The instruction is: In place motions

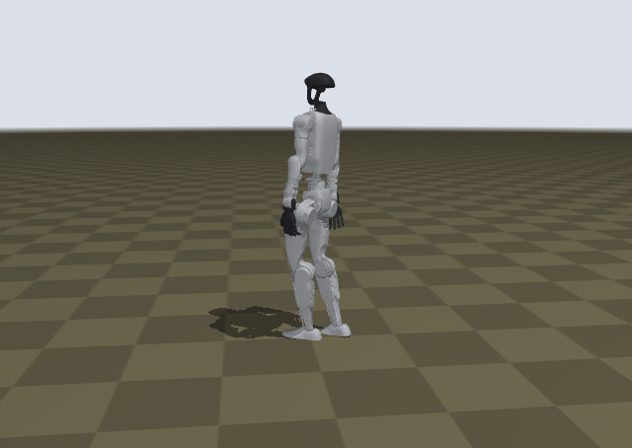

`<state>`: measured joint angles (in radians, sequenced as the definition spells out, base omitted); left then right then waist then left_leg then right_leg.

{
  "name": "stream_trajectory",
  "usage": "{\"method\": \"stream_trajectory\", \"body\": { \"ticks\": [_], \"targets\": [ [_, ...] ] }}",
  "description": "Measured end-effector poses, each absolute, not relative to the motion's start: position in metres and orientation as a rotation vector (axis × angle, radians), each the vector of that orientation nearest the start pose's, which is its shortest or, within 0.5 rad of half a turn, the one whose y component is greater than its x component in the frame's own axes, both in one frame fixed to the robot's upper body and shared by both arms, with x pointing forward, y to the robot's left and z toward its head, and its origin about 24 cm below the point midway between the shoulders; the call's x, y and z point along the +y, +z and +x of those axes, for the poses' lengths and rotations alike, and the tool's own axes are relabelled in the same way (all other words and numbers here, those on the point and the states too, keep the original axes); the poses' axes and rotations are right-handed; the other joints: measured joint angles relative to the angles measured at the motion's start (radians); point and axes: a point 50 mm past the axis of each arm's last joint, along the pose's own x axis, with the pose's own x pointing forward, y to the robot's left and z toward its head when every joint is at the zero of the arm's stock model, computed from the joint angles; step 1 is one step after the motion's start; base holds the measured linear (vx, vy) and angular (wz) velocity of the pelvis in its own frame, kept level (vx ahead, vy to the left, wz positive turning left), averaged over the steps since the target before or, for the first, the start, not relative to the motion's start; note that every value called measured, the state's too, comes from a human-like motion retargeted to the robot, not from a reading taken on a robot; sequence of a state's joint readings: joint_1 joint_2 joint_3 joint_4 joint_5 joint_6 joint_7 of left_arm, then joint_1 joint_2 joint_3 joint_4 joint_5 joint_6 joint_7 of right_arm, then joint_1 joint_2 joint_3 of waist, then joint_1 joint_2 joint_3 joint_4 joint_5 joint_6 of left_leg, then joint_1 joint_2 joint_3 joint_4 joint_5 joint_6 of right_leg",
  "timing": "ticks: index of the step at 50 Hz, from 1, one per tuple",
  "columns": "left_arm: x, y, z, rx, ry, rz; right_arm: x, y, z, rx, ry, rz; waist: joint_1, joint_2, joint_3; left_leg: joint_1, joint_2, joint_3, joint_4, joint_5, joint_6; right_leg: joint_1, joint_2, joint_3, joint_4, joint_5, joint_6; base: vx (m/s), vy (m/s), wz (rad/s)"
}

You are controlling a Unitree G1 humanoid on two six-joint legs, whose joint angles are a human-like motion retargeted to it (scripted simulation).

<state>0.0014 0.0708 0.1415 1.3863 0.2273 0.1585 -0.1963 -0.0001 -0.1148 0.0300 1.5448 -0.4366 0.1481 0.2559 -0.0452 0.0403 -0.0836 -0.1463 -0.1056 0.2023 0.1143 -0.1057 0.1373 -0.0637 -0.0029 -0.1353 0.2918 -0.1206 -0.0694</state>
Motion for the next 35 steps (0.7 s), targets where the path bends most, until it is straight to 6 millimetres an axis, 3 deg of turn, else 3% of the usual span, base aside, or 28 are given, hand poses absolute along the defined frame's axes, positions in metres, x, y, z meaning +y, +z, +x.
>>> {"method": "stream_trajectory", "body": {
  "ticks": [2, 5, 8, 10, 13, 16, 20, 22, 25, 28, 30, 32, 35],
  "targets": [
    [0.178, -0.180, 0.040, 1.543, -0.119, 0.007, -0.193, -0.177, -0.004, 1.755, 0.447, -0.284, -0.080, -0.001, 0.014, -0.028, -0.037, -0.153, 0.027, 0.040, -0.006, -0.025, 0.035, 0.132, 0.029, 0.004, 0.015, -0.27, -0.21, 4.09],
    [0.183, -0.179, 0.041, 1.544, -0.086, 0.011, -0.200, -0.177, -0.001, 1.746, 0.456, -0.318, -0.101, -0.005, 0.022, -0.072, -0.075, -0.275, 0.054, 0.080, -0.042, -0.026, 0.071, 0.298, 0.024, -0.021, 0.072, -0.33, -0.19, 3.24],
    [0.188, -0.178, 0.043, 1.549, -0.057, 0.008, -0.210, -0.175, 0.002, 1.727, 0.417, -0.332, -0.048, -0.011, 0.026, -0.100, -0.089, -0.302, 0.041, 0.097, -0.093, 0.025, 0.001, -0.047, -0.059, -0.044, 0.002, -0.44, -0.15, 2.26],
    [0.191, -0.178, 0.045, 1.542, -0.046, -0.007, -0.218, -0.174, 0.005, 1.725, 0.381, -0.327, 0.016, -0.022, 0.046, -0.118, -0.100, -0.302, 0.030, 0.105, -0.128, 0.057, 0.004, -0.076, -0.093, -0.043, 0.015, -0.51, -0.16, 1.95],
    [0.191, -0.177, 0.052, 1.518, -0.026, -0.041, -0.231, -0.172, 0.009, 1.711, 0.318, -0.324, 0.030, -0.007, 0.085, -0.145, -0.097, -0.297, 0.011, 0.082, -0.148, 0.103, -0.025, -0.286, -0.126, -0.049, 0.045, -0.62, -0.29, 3.09],
    [0.196, -0.176, 0.053, 1.509, 0.011, -0.077, -0.243, -0.169, 0.005, 1.713, 0.277, -0.352, 0.010, -0.009, 0.100, -0.183, -0.090, -0.186, -0.015, 0.024, -0.134, 0.140, -0.013, -0.408, -0.161, -0.068, 0.059, -0.55, -0.35, 3.56],
    [0.204, -0.176, 0.046, 1.535, 0.034, -0.063, -0.253, -0.166, -0.013, 1.777, 0.227, -0.350, -0.001, -0.019, 0.091, -0.213, -0.061, 0.051, -0.037, -0.077, -0.100, 0.174, -0.029, -0.582, -0.180, -0.086, 0.088, -0.33, -0.25, 3.30],
    [0.208, -0.176, 0.039, 1.561, 0.069, -0.052, -0.254, -0.164, -0.024, 1.819, 0.202, -0.324, 0.007, -0.040, 0.087, -0.201, -0.012, 0.298, -0.033, -0.120, -0.102, 0.195, -0.041, -0.689, -0.193, -0.094, 0.103, -0.30, -0.21, 3.38],
    [0.207, -0.177, 0.026, 1.597, 0.129, -0.090, -0.250, -0.165, -0.026, 1.828, 0.195, -0.311, 0.031, -0.076, 0.085, -0.150, 0.064, 0.652, -0.015, -0.116, -0.129, 0.219, -0.058, -0.792, -0.205, -0.102, 0.126, -0.33, -0.16, 2.50],
    [0.199, -0.178, 0.004, 1.652, 0.176, -0.179, -0.243, -0.169, -0.011, 1.780, 0.223, -0.329, 0.040, -0.099, 0.075, -0.103, 0.103, 0.849, -0.020, -0.025, -0.119, 0.238, -0.072, -0.871, -0.206, -0.112, 0.150, -0.14, -0.07, 1.91],
    [0.192, -0.178, -0.014, 1.699, 0.202, -0.240, -0.238, -0.170, 0.002, 1.736, 0.252, -0.350, 0.019, -0.094, 0.056, -0.095, 0.098, 0.880, -0.048, 0.064, -0.094, 0.249, -0.063, -0.936, -0.208, -0.118, 0.163, -0.06, 0.01, 1.77],
    [0.179, -0.177, -0.041, 1.780, 0.222, -0.309, -0.229, -0.173, 0.021, 1.660, 0.282, -0.367, 0.004, -0.094, 0.031, -0.115, 0.066, 0.791, -0.079, 0.148, -0.010, 0.259, -0.067, -0.991, -0.204, -0.123, 0.175, 0.01, 0.07, 1.24],
    [0.161, -0.173, -0.068, 1.861, 0.232, -0.379, -0.215, -0.174, 0.046, 1.559, 0.315, -0.358, 0.020, -0.106, 0.019, -0.138, 0.009, 0.728, -0.121, 0.091, 0.072, 0.266, -0.088, -1.004, -0.192, -0.127, 0.179, -0.02, 0.14, 0.19]
  ]
}}
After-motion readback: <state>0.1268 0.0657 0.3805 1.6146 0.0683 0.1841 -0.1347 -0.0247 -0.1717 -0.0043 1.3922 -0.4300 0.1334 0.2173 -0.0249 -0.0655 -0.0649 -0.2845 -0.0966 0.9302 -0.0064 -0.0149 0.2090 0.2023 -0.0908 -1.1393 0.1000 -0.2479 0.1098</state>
